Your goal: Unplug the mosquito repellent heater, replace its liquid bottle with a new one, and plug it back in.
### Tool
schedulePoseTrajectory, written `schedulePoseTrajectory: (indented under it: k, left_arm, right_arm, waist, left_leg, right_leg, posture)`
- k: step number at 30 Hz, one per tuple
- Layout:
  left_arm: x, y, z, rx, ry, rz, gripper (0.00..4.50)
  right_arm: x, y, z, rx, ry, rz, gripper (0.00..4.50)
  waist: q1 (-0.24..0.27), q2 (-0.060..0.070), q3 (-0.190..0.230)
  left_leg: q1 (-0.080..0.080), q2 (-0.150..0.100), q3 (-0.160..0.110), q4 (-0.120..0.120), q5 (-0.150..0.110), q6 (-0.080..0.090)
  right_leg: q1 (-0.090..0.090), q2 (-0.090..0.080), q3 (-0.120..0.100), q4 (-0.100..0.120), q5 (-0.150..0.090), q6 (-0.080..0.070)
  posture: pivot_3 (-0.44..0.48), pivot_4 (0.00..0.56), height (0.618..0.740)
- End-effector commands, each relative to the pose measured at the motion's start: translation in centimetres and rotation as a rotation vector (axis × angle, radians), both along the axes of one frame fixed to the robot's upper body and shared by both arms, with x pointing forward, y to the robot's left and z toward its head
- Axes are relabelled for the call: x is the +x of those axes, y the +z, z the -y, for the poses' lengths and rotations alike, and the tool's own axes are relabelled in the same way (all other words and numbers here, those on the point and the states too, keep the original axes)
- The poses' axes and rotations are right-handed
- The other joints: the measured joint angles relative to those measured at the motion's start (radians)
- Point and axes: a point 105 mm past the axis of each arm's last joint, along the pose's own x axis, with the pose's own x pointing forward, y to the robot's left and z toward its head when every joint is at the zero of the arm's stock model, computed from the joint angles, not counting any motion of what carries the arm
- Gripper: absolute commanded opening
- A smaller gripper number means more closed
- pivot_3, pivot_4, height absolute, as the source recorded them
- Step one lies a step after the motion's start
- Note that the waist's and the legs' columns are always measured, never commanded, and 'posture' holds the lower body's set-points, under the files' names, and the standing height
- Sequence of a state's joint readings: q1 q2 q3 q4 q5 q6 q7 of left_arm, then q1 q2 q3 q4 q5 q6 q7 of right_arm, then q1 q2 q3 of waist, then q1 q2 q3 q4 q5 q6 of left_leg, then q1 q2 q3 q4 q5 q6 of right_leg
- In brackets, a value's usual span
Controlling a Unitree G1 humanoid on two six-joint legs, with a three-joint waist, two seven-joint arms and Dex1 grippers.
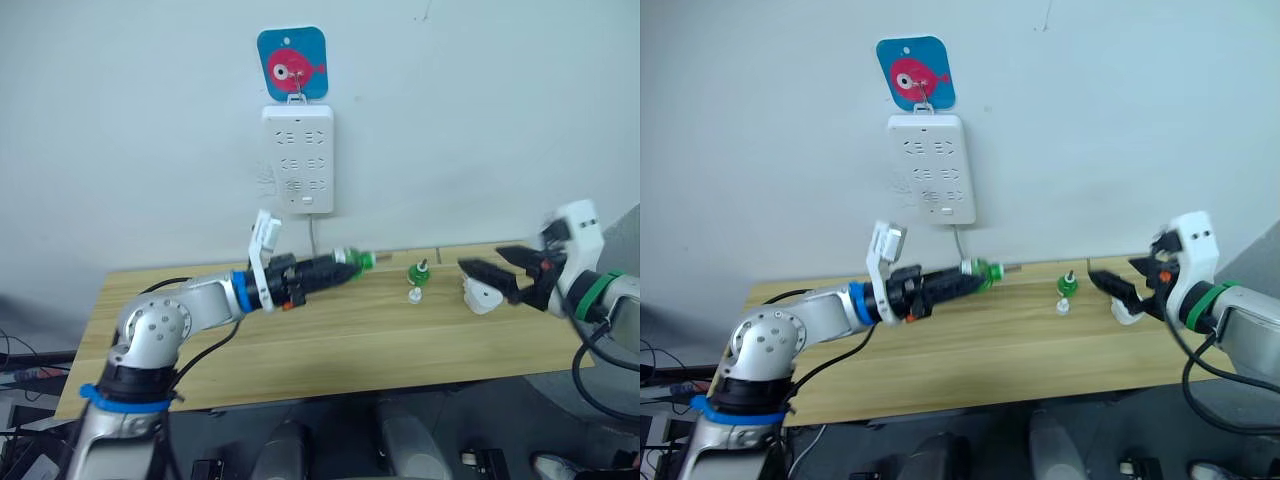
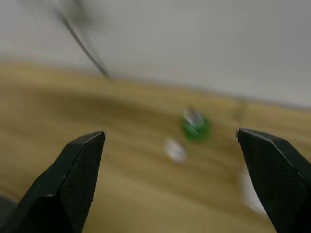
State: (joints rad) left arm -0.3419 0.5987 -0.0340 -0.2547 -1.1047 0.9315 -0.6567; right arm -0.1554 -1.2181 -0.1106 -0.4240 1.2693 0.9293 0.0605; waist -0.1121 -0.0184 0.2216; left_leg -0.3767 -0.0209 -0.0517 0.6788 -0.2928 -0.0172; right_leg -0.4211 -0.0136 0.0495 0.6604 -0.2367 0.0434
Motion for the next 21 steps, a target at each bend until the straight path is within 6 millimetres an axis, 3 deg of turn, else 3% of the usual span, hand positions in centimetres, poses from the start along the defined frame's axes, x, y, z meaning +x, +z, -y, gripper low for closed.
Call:
schedulePoseTrajectory:
  k: [1, 6, 12, 21]
  left_arm:
    - [-1.2, 0.2, 0.8, 0.044, -0.081, 0.141, 2.41]
    - [-2.1, -1.0, 0.9, 0.074, -0.111, 0.175, 2.41]
    - [-2.6, -1.3, 1.0, 0.073, -0.104, 0.188, 2.41]
    - [-2.9, -1.5, 0.9, 0.066, -0.085, 0.190, 2.41]
  right_arm:
    - [1.2, -2.3, 1.5, -0.152, 0.025, -0.100, 4.50]
    - [3.7, -4.7, 3.9, -0.285, 0.018, -0.200, 4.50]
    - [6.6, -5.8, 5.6, -0.372, 0.015, -0.241, 4.50]
    - [8.0, -7.6, 6.9, -0.394, 0.033, -0.330, 4.50]
  waist:
    - [0.004, -0.002, 0.012]
    - [0.014, -0.002, 0.031]
    - [0.021, -0.002, 0.053]
    - [0.028, -0.002, 0.072]
  left_leg:
    - [-0.001, 0.000, 0.000, 0.000, 0.000, 0.000]
    - [-0.005, 0.000, -0.003, 0.001, 0.000, 0.000]
    - [-0.006, 0.000, -0.007, 0.001, -0.001, 0.002]
    - [-0.008, -0.001, -0.012, 0.001, -0.001, 0.002]
  right_leg:
    - [0.000, 0.000, 0.000, 0.000, -0.001, 0.002]
    - [-0.004, -0.003, 0.000, 0.000, 0.002, -0.002]
    - [-0.005, -0.008, -0.003, 0.000, 0.002, -0.002]
    - [-0.005, -0.009, -0.005, 0.001, 0.002, -0.002]
  posture:
    - [-0.190, 0.278, 0.740]
    - [-0.174, 0.298, 0.740]
    - [-0.141, 0.314, 0.740]
    - [-0.107, 0.324, 0.740]
